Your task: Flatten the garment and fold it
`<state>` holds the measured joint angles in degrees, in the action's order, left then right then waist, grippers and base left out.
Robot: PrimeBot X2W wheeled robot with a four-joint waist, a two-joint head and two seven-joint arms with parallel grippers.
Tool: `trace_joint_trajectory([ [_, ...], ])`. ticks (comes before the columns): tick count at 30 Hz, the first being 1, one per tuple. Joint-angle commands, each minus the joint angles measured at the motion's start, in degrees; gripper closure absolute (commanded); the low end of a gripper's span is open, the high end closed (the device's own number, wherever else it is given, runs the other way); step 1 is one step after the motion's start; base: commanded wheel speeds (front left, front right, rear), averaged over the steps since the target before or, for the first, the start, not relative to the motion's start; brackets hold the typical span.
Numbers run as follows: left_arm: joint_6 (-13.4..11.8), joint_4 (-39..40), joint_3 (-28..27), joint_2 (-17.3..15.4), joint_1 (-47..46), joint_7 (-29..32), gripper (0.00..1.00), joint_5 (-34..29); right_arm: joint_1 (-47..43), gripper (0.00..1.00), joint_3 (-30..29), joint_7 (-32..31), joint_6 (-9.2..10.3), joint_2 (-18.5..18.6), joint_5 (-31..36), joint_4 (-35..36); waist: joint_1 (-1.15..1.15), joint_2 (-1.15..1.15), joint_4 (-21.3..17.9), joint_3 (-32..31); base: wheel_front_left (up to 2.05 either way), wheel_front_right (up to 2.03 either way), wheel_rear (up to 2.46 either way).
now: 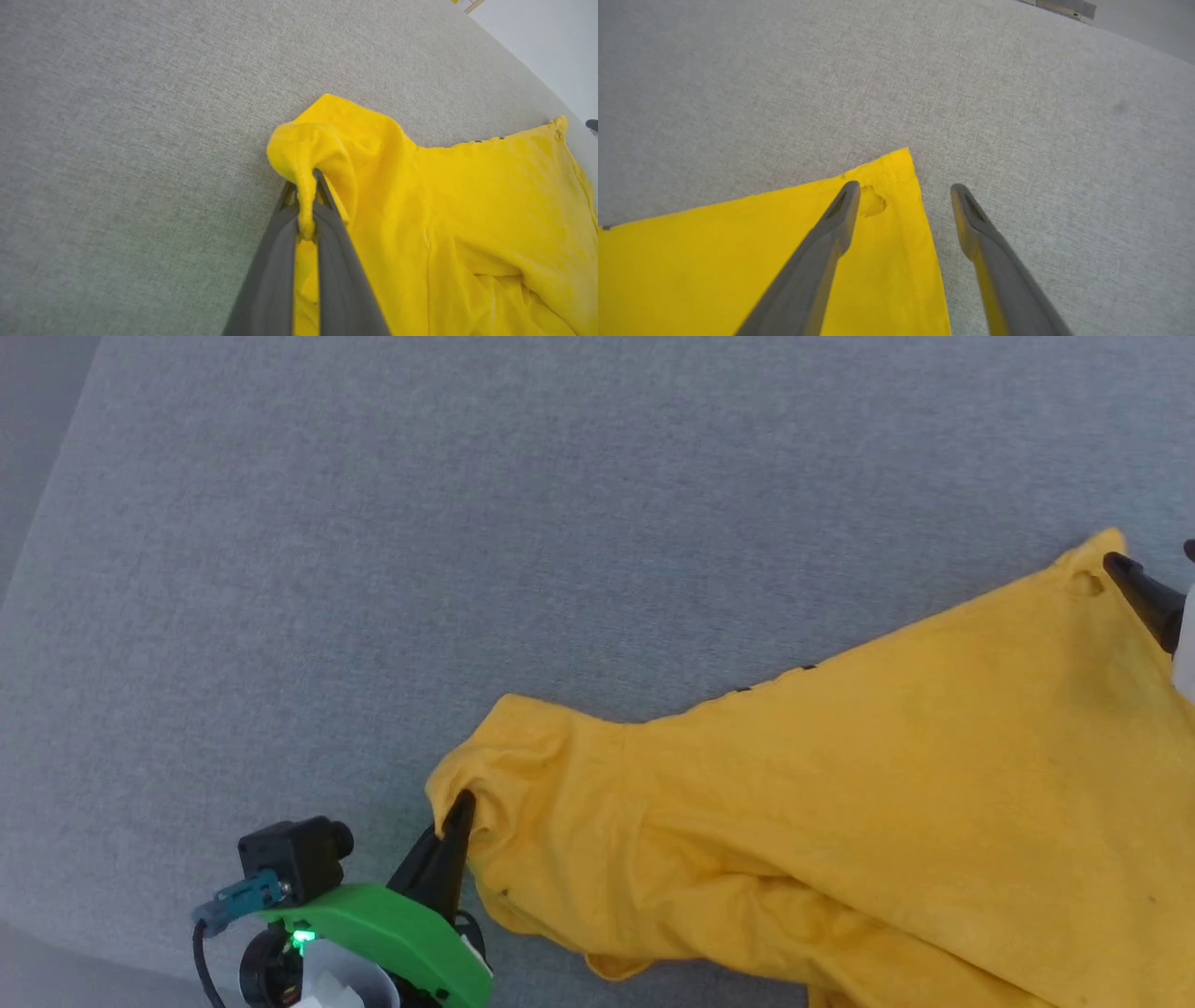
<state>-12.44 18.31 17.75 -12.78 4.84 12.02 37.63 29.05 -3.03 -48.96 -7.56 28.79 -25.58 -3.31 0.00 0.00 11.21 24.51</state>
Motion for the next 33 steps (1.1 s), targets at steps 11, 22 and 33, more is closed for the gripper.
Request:
trace_joint_trajectory([
  [11,0.5,-0.7,0.3,0.7,-2.6,-1.0,1.0,-0.1,0.0,1.0,0.6,-2.2,0.08,1.6,-0.2,-5.4,0.0,0.0,3.0,4.7,0.0,0.0,0.0],
  [22,-0.4,-1.8,-1.9,-1.4,-7.1,-1.0,1.0,-2.2,2.1,1.0,1.0,12.2,0.08,1.0,-0.5,-0.8,0.0,0.0,-1.6,-0.2,0.0,0.0,0.0],
  [33,-1.4,-3.6,-6.8,-8.6,-23.9,3.9,1.0,-6.7,6.6,1.0,4.9,25.1,0.08,0.6,1.8,-0.6,0.0,0.0,-7.2,-11.0,0.0,0.0,0.0],
])
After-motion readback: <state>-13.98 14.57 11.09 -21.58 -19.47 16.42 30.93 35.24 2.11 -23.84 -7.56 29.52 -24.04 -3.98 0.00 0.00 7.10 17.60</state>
